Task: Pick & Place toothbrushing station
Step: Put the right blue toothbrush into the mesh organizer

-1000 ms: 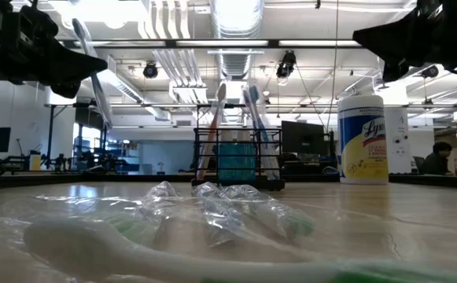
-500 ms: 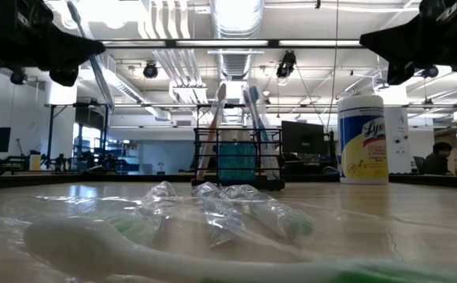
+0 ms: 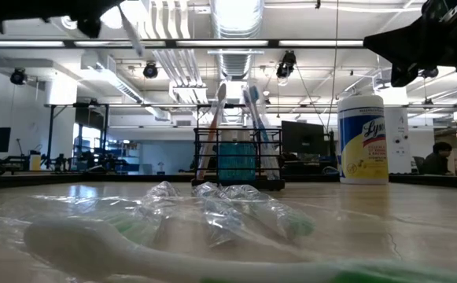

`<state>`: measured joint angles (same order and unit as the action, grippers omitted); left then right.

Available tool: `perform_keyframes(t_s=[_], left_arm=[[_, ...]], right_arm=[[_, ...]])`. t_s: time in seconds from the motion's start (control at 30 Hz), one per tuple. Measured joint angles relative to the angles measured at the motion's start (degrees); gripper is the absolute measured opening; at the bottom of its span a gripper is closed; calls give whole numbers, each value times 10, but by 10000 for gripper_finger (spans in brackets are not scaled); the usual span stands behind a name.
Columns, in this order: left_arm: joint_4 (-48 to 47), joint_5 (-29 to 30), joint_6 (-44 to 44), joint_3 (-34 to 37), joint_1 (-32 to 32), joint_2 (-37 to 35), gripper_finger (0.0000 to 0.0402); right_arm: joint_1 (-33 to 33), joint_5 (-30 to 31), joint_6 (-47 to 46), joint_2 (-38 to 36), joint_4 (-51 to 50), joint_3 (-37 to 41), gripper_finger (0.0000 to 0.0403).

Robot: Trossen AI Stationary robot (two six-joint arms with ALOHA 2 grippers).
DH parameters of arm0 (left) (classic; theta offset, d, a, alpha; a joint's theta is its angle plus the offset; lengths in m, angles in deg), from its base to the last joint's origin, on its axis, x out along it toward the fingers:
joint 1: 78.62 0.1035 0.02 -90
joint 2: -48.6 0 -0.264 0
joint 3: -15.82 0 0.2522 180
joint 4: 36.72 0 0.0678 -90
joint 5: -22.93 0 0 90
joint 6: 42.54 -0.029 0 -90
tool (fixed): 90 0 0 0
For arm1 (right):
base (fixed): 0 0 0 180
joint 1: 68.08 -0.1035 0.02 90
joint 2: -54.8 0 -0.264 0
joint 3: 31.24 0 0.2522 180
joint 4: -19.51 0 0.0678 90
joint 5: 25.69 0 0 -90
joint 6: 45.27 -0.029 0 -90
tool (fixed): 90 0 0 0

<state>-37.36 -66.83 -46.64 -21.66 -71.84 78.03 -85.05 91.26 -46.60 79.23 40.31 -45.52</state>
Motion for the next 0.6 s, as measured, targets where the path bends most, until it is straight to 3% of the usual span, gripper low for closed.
perform_keyframes(t_s=[0.17, 0.33, 0.6], left_arm=[[70, -74, -14, -67, 0, 153, 22], [61, -87, -16, -125, 0, 283, 22], [99, -99, -52, -167, 20, 401, 22]], right_arm=[[0, 0, 4, 0, 3, 0, 8], [0, 1, 16, 0, 4, 0, 8], [0, 2, 20, 0, 5, 0, 8]])
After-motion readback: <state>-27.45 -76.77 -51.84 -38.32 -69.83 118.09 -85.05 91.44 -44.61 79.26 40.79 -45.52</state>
